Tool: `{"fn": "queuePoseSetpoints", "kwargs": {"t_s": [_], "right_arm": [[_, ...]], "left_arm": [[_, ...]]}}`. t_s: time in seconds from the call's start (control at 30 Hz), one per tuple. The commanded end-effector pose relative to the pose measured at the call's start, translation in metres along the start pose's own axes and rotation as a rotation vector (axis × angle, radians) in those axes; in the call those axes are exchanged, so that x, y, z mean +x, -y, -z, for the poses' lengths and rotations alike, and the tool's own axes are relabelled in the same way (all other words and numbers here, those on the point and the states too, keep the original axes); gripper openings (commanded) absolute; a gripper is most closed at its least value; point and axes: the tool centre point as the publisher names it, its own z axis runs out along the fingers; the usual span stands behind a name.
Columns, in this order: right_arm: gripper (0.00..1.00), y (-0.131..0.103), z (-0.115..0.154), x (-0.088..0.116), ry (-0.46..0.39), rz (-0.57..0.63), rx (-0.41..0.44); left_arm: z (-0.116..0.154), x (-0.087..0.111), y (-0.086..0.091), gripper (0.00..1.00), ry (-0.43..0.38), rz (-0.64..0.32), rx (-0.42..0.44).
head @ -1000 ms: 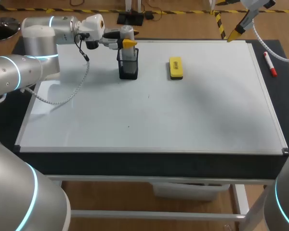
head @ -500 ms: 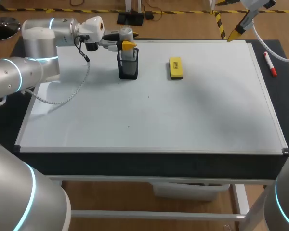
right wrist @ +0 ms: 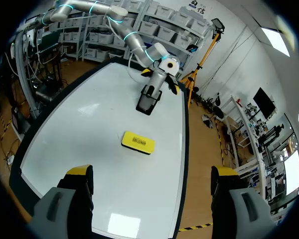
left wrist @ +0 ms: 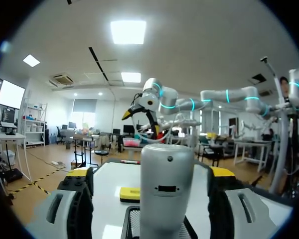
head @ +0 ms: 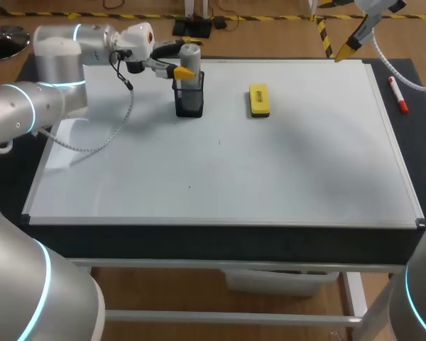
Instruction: Pick up the inspection probe, press it on each red-marked spot on the whiteboard one by one, put down the probe, pick up the eraser, and wipe off all the red marks.
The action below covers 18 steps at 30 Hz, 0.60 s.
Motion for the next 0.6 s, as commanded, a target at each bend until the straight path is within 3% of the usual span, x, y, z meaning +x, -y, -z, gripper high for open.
{"fn": "queuePoseSetpoints", "kwargs": {"t_s": [0.03,0.17,0.33,0.43,0.6], "right_arm": [[1.00,0.000,0.000,-0.001,-0.003,0.002,0.003],[1.00,0.000,0.000,-0.001,-0.003,0.002,0.003],[1.00,0.000,0.000,-0.001,-0.003,0.002,0.003],[1.00,0.000,0.000,-0.001,-0.003,0.002,0.003],[1.00,0.000,0.000,-0.001,-0.003,0.002,0.003]], "left_arm": [[0.005,-0.002,0.002,1.00,-0.022,-0.002,-0.008],[0.011,0.001,0.005,1.00,0.007,-0.009,-0.034],[0.024,0.008,0.010,1.00,0.107,-0.006,-0.117],[0.039,0.017,0.014,1.00,0.238,-0.002,-0.243],[0.067,0.038,0.018,1.00,0.415,0.018,-0.367]]}}
